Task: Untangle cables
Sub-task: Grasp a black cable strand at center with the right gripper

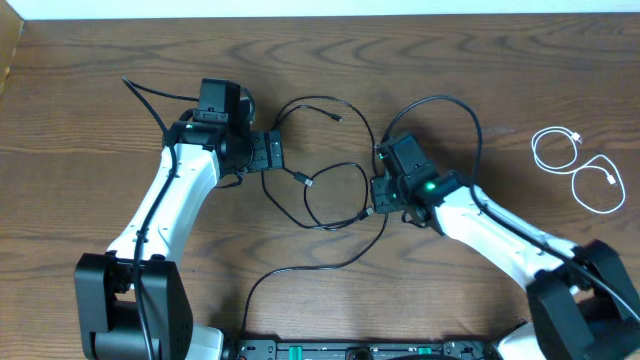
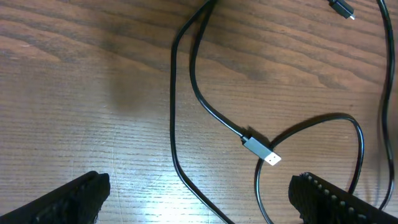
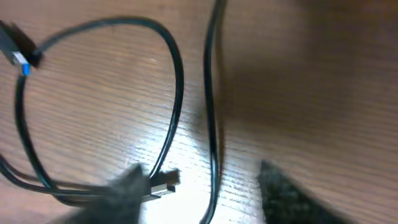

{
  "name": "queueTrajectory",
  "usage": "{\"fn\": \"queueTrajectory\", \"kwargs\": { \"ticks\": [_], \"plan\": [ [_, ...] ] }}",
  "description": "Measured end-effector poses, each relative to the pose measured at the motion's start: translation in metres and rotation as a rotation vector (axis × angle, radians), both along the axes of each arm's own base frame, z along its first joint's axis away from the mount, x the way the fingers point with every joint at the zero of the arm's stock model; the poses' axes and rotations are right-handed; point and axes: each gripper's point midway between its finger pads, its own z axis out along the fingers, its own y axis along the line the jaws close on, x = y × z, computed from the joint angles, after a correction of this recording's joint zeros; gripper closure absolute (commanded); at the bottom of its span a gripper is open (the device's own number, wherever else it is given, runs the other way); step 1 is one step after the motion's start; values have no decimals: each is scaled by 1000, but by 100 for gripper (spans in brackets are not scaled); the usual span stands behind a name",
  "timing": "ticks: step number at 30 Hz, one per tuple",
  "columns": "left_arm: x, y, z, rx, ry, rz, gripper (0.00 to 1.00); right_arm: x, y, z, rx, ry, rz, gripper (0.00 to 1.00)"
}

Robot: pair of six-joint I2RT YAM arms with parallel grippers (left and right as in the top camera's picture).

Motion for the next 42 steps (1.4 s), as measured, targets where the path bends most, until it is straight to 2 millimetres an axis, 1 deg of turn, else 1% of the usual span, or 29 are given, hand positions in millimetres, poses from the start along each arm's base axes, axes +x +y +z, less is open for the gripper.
{"fn": "queueTrajectory", "kwargs": {
  "ticks": [4, 7, 10, 12, 13, 14, 16, 18, 19, 24, 26, 28, 33, 38, 42],
  "plan": [
    [0, 0, 0, 0, 0, 0, 2, 2, 14, -5, 49, 7, 2, 41],
    [0, 0, 0, 0, 0, 0, 2, 2, 30, -5, 85, -9, 20, 44],
    [0, 0, 0, 0, 0, 0, 2, -7, 47, -6, 101, -8, 55, 47],
    [0, 0, 0, 0, 0, 0, 2, -18, 56, -9, 97, 10, 71, 50],
    [0, 0, 0, 0, 0, 0, 2, -21, 58, -10, 92, 17, 72, 49],
    [0, 0, 0, 0, 0, 0, 2, -27, 59, -12, 78, 28, 71, 48],
    [0, 0, 0, 0, 0, 0, 2, -36, 58, -17, 46, 49, 55, 40],
    [0, 0, 0, 0, 0, 0, 2, -42, 55, -22, 9, 57, 32, 38],
    [0, 0, 0, 0, 0, 0, 2, -44, 54, -24, -6, 58, 17, 39],
    [0, 0, 0, 0, 0, 0, 2, -45, 49, -36, -36, 70, -54, 36],
    [0, 0, 0, 0, 0, 0, 2, -45, 52, -35, -12, 81, -84, 32],
    [0, 0, 0, 0, 0, 0, 2, -48, 61, -33, 44, 117, -107, 29],
    [0, 0, 0, 0, 0, 0, 2, -60, 81, -28, 138, 189, -88, 26],
    [0, 0, 0, 0, 0, 0, 2, -82, 103, -26, 183, 238, -42, 22],
    [0, 0, 0, 0, 0, 0, 2, -96, 127, -21, 234, 237, 13, 21]
  ]
}}
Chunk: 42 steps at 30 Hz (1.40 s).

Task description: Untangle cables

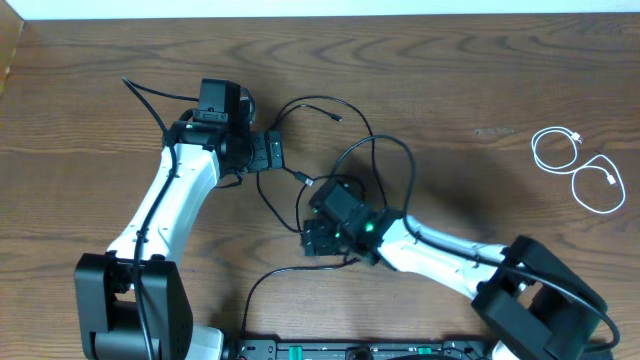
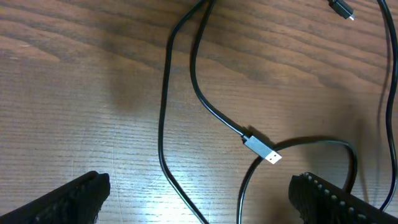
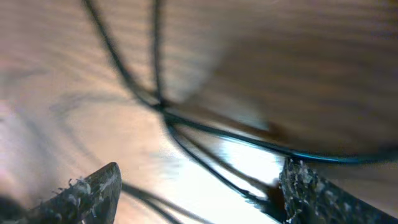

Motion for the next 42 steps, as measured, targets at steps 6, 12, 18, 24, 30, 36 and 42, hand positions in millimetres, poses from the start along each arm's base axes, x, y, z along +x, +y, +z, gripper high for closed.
{"fn": "queueTrajectory", "kwargs": {
  "ticks": [6, 12, 18, 24, 30, 36, 42],
  "plan": [
    [0, 0, 0, 0, 0, 0, 2, -9, 21, 7, 38, -49, 42, 29],
    [0, 0, 0, 0, 0, 0, 2, -4, 29, 13, 51, -124, 82, 89],
    [0, 0, 0, 0, 0, 0, 2, 16, 41, 35, 41, -262, 179, 99],
    [0, 0, 0, 0, 0, 0, 2, 63, 45, 67, 31, -468, 176, 62],
    [0, 0, 0, 0, 0, 0, 2, 106, 11, 70, -78, -563, 93, 43],
    [0, 0, 0, 0, 0, 0, 2, 132, -13, 73, -110, -585, 28, 36],
    [0, 0, 0, 0, 0, 0, 2, 141, -4, 59, -70, -586, 32, 26]
  ]
}}
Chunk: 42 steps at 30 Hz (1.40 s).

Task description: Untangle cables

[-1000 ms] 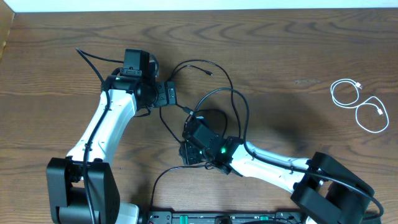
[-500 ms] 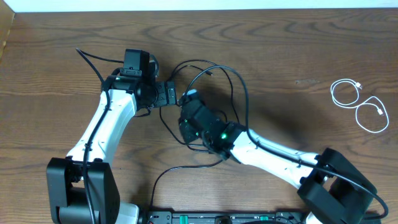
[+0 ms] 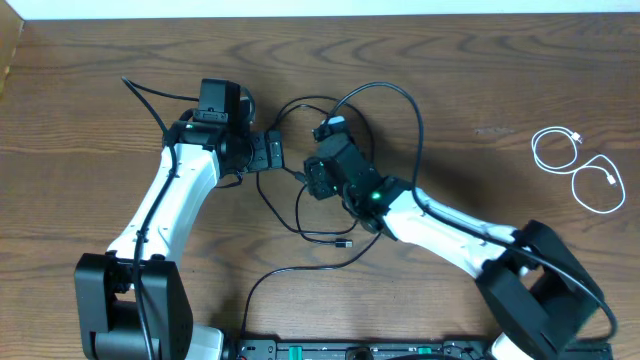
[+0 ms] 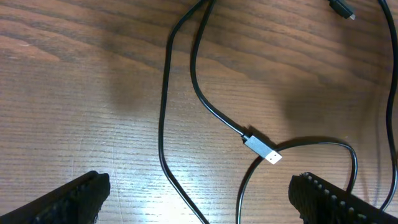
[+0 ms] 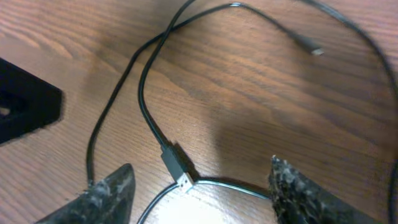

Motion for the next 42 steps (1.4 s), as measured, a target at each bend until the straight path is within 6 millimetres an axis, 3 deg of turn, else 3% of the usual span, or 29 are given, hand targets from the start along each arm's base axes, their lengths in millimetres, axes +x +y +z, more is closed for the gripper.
{"fn": "queueTrajectory", "kwargs": {
  "ticks": [2, 8, 11, 12, 18, 25, 28, 31, 37, 42],
  "plan": [
    [0, 0, 0, 0, 0, 0, 2, 1, 3, -12, -6, 8, 8, 19],
    [0, 0, 0, 0, 0, 0, 2, 2, 17, -62, 0, 53, 50, 12],
    [0, 0, 0, 0, 0, 0, 2, 8, 29, -65, 31, 28, 75, 15],
    [0, 0, 0, 0, 0, 0, 2, 9, 32, -66, 39, 23, 81, 18],
    [0, 0, 0, 0, 0, 0, 2, 14, 39, -72, 48, 14, 98, 62],
    [0, 0, 0, 0, 0, 0, 2, 9, 44, -74, 64, 47, 132, 67],
    [0, 0, 0, 0, 0, 0, 2, 2, 49, -76, 61, 66, 152, 80],
    [0, 0, 0, 0, 0, 0, 2, -13, 58, -78, 53, 93, 190, 99],
    [-2, 1, -1, 2, 8, 2, 2, -23, 65, -76, 63, 116, 211, 99],
    [-1, 1, 0, 1, 5, 2, 2, -29, 51, -73, 50, 159, 207, 99]
  ]
}}
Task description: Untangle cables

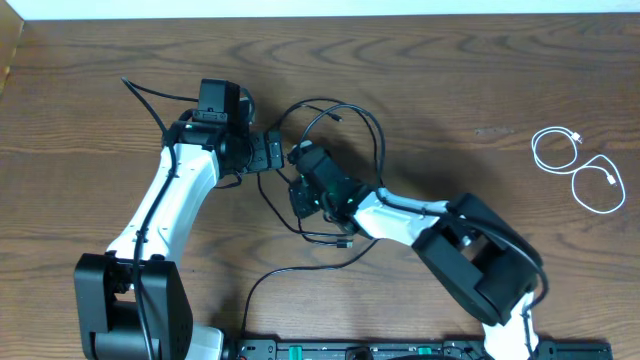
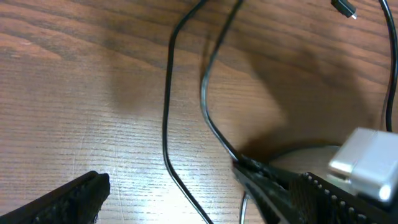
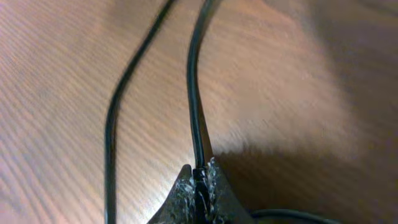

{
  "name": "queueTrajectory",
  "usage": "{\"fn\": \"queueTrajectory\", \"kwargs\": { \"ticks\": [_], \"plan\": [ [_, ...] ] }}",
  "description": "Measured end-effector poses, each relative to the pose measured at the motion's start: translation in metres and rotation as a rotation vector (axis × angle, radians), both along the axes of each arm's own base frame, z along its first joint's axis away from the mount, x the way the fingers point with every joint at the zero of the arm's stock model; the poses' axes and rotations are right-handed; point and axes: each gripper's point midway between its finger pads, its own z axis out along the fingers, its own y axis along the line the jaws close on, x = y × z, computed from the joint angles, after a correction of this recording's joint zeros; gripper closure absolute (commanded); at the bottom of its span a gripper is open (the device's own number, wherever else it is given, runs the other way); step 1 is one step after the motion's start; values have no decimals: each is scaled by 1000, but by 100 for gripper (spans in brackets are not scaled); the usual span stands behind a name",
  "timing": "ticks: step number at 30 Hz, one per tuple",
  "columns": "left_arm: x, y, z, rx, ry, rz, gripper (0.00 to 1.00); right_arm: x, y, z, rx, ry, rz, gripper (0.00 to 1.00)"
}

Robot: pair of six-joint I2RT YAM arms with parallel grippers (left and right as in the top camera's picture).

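Note:
Black cables (image 1: 322, 236) lie tangled in loops at the table's middle. My right gripper (image 1: 297, 186) is down among them, shut on one black cable (image 3: 193, 93) at its plug end; the fingertips (image 3: 214, 186) pinch it from both sides. In the left wrist view the same gripper reaches in from the right as dark jaws (image 2: 273, 183), and the plug is hidden behind them. My left gripper (image 1: 272, 152) hangs just left of it, open, its fingers (image 2: 74, 199) wide apart over a cable strand (image 2: 166, 112), touching nothing.
A white cable (image 1: 577, 170) lies coiled at the far right, apart from the black ones. A small black plug (image 2: 342, 9) rests at the tangle's far side. The right arm's own lead (image 1: 372, 125) arches over the tangle.
My right gripper was open above the grey USB plug; now it is lower, a little further left, and shut on that cable at the plug. The left gripper has not moved.
My right gripper stood open at the tangle's right side, then at its near edge, then above the USB plug in the middle. Now it is shut on the cable there. The loops shifted meanwhile. The left gripper stayed open in one place throughout.

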Motion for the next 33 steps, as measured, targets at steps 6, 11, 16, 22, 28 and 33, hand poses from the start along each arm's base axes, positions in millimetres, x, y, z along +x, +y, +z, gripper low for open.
{"fn": "queueTrajectory", "kwargs": {
  "ticks": [6, 11, 16, 22, 28, 33],
  "plan": [
    [0, 0, 0, 0, -1, 0, 2, 1, -32, 17, -30, 34, -44, 99],
    [0, 0, 0, 0, -2, 0, 2, 7, -43, 65, -12, -41, -59, 99],
    [0, 0, 0, 0, -2, 0, 2, 15, -65, 90, -76, -123, -132, 99],
    [0, 0, 0, 0, -2, 0, 2, 18, -76, 85, -134, -133, -168, 99],
    [0, 0, 0, 0, -1, 0, 2, 20, -78, 73, -157, -129, -178, 68],
    [0, 0, 0, 0, -1, 0, 2, 22, -77, 69, -164, -132, -177, 36]
  ]
}}
